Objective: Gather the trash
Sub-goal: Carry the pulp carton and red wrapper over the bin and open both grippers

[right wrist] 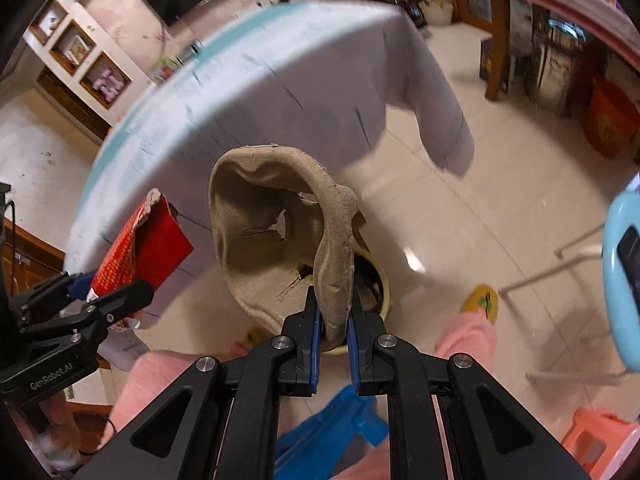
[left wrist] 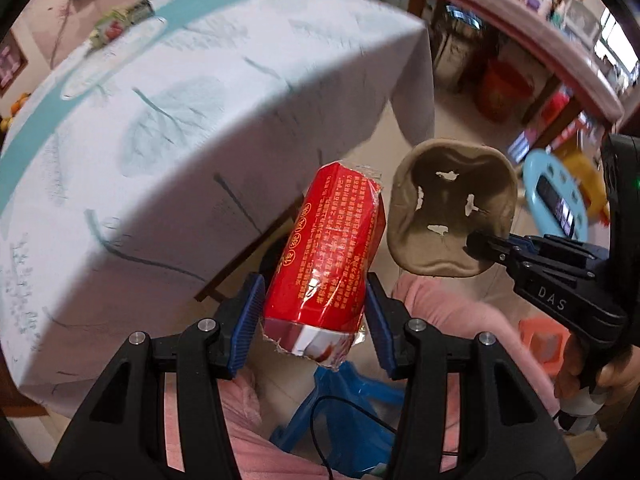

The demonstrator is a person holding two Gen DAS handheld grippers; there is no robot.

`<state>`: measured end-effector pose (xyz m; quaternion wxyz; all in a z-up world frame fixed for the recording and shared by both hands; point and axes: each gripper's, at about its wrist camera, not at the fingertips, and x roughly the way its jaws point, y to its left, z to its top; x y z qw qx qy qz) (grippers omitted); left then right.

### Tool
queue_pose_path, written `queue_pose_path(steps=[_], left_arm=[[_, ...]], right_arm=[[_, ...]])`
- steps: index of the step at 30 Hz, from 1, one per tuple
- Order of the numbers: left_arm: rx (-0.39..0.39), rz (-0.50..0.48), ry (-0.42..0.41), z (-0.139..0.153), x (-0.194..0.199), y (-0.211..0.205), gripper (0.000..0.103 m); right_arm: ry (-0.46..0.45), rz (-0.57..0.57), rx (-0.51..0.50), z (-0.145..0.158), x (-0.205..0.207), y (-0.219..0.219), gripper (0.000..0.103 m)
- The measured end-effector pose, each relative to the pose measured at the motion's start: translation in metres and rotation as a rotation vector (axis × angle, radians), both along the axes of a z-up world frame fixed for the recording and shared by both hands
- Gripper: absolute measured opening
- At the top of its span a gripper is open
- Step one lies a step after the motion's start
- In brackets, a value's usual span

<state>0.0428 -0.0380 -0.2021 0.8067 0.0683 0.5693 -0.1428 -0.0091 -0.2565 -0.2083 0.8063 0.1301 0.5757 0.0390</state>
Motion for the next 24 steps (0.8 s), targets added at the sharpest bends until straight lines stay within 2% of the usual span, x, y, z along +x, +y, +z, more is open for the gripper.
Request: queue_pose_path(steps=[12,17,19,24], left_arm=[[0.094,-0.081,0.15,-0.12,0.028,-0.033,0.041],[0.109,-0.122,0.142,-0.157,0.046,-0.042,0.041],[0.118,-0.125,0.141,-0.166,0.054,-0.042,0.041],[0.131,-0.129,0.143,-0.193,0.077,-0.039,0.041]], right_arm=[[0.203,-0.046,-0.014,-0.11,0.01,-0.018,0.011],[0.266,-0.063,-0.016,-0.15,0.028,-0.02,0.011],[0.288,-0.069,-0.01,-0.166,0.056,-0.009,0.011],[0.344,-0.064,-0.006,-0.206,0.075,0.001,0.011]])
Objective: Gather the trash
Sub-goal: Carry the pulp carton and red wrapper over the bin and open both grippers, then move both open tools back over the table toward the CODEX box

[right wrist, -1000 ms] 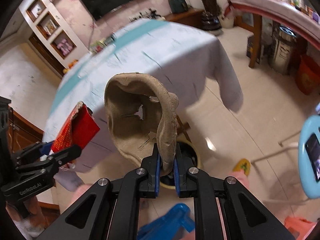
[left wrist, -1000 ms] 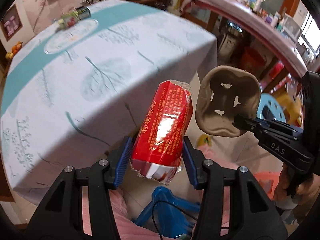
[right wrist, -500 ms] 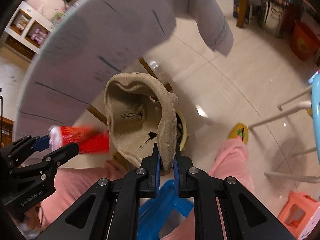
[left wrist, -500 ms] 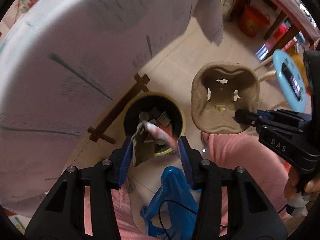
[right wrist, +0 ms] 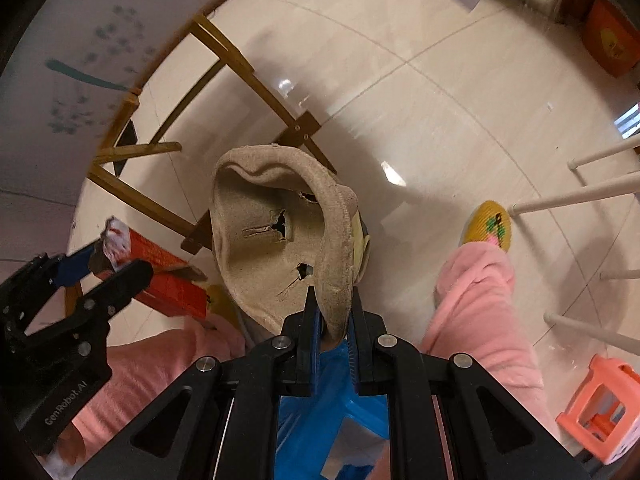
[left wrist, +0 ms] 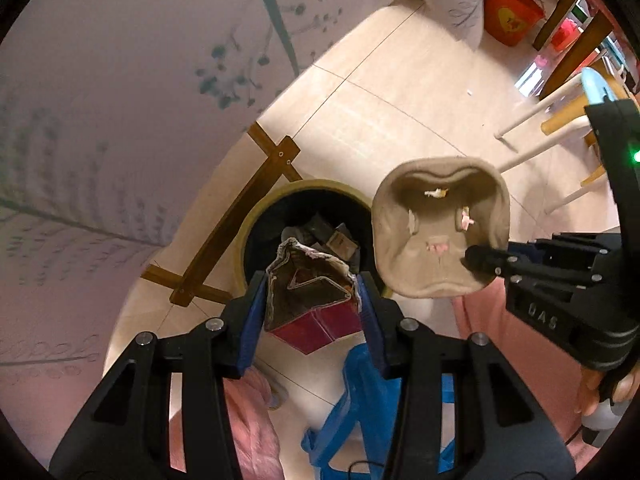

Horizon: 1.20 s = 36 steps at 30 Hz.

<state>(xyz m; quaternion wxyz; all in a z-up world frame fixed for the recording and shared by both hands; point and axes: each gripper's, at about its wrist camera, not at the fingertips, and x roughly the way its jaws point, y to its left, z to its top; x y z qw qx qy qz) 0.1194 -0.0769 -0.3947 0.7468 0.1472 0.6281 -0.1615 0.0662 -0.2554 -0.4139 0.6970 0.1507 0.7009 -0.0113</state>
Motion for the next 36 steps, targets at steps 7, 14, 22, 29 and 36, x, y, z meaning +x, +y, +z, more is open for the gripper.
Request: queue_pose_path(steps=[7,14,22,29,36], left_arm=[[0.013,-0.017,-0.011,-0.018,0.02,0.002,0.042],[0.027,-0.03,-0.015,-0.021,0.024,0.005,0.056],[0.049,-0.017,-0.018,-0.018,0.021,0.01,0.078],[0.052,-0.013,-0.018,-0.012,0.016,0.013,0.08],[0.057,-0.022,-0.009,-0.001,0.006,0.014,0.08]], right_arm=[[0.065,0.003,0.01,-0.042,0.024,0.015,0.011],[0.079,0.007,0.087,-0.078,0.039,0.028,0.035],[0.025,0.022,0.089,-0.079,0.043,0.042,0.053],[0.01,0.024,0.074,-0.071,0.034,0.034,0.053],[0.005,0.045,0.065,-0.056,0.018,0.032,0.053]])
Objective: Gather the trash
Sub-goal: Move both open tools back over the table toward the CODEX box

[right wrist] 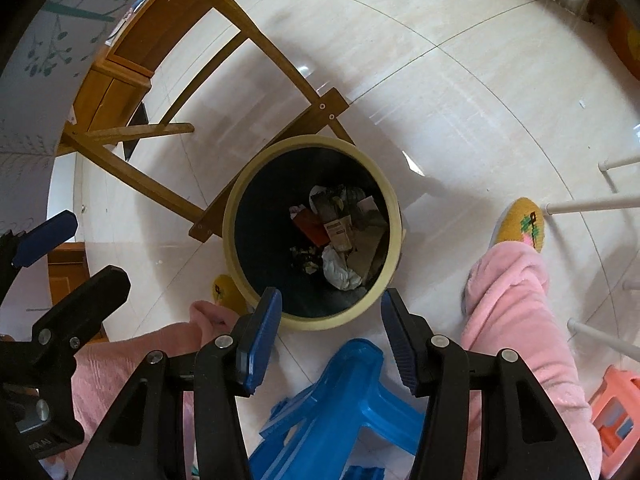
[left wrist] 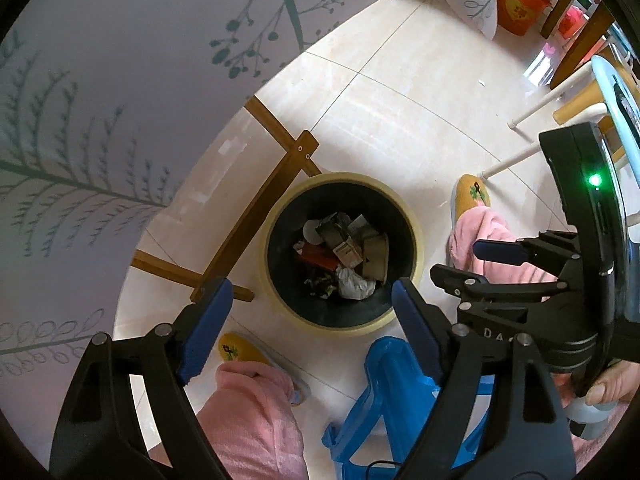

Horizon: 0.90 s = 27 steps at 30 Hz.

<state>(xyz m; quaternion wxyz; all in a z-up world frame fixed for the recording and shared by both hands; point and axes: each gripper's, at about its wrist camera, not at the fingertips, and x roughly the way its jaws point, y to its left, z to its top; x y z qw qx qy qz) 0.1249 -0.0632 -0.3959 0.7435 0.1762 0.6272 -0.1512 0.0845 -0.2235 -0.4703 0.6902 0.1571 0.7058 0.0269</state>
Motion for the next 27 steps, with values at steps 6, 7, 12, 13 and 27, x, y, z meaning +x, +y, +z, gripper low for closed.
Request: queue_pose_path(steps=[6,7,12,13,27], left_arm=[[0.011,-0.01,0.001,0.009,-0.009,-0.002,0.08],[0.009,-0.013,0.001,0.014,-0.012,-0.002,0.08],[-0.014,-0.032,-0.025,0.044,-0.026,-0.004,0.08],[-0.021,-0.037,-0.034,0.053,-0.03,-0.004,0.08],[-0.13,-0.05,-0.222,0.181,-0.065,0.003,0.079]], right_arm=[[-0.01,-0.012,-0.002,0.018,-0.011,-0.005,0.053],[-0.013,-0.014,-0.003,0.023,-0.012,-0.006,0.053],[-0.05,-0.02,-0.026,0.055,-0.017,-0.014,0.053],[-0.063,-0.022,-0.033,0.064,-0.018,-0.016,0.053],[-0.248,-0.02,-0.069,0.191,-0.042,-0.016,0.054]])
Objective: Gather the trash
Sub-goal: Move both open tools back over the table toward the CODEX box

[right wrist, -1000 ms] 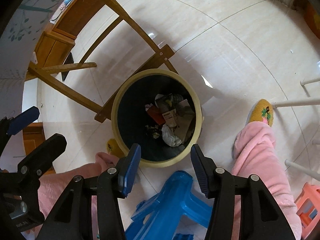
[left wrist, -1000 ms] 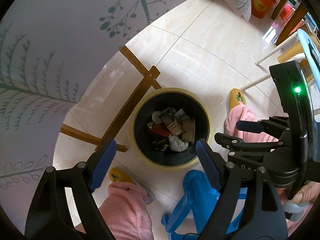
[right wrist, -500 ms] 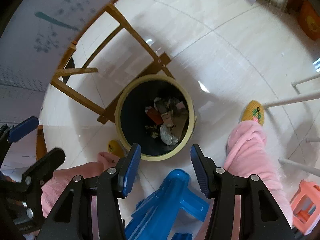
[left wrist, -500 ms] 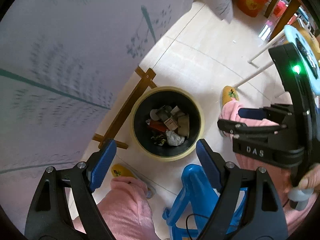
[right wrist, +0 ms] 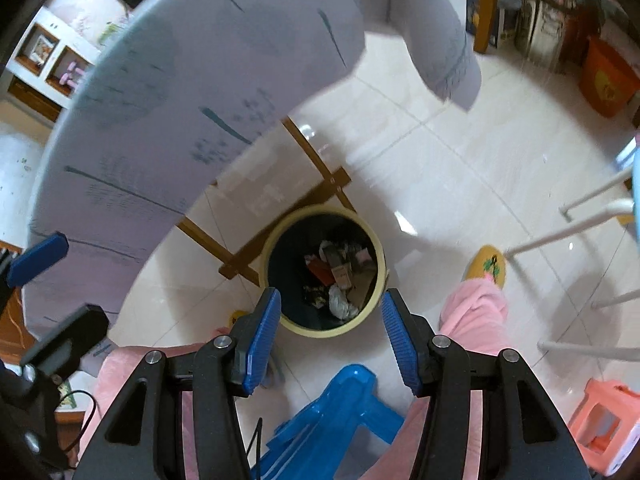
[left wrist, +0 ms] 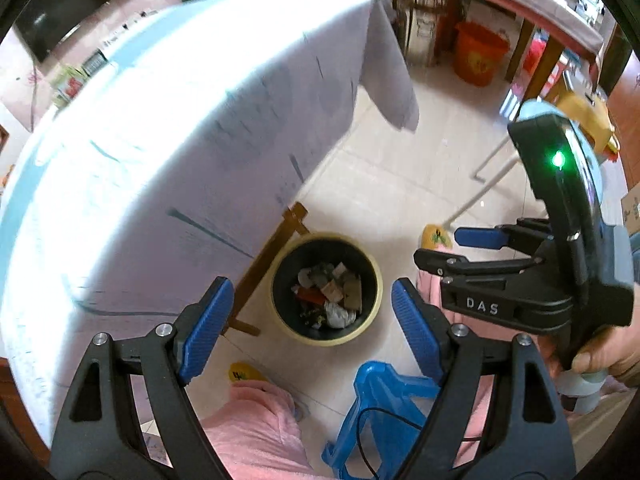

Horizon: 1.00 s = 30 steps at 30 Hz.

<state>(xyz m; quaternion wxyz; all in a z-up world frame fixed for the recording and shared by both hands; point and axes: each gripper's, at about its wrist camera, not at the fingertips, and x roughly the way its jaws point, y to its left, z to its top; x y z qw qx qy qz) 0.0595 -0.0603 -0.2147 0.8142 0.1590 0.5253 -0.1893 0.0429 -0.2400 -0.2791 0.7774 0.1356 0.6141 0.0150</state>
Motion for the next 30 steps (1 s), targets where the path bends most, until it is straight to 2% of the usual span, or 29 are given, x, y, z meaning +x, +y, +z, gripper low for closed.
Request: queue_pose_path(steps=[6,16,24,30], left_arm=[[-0.02,0.052,-0.073,0.057,-0.003,0.025,0.079],[-0.049,0.153,-0.174,0.134,0.017,0.078,0.079],[0.003,0.19,-0.267,0.166,0.049,0.117,0.079],[-0.007,0.257,-0.22,0.161,0.091,0.149,0.079]], right_arm=[[-0.076,0.029,-0.047,0.048,-0.003,0.008,0.056],[-0.154,0.002,0.005,0.124,0.011,0.012,0.057],[-0.255,0.092,-0.019,0.193,0.051,0.045,0.057],[-0.296,0.203,-0.051,0.226,0.098,0.081,0.057]])
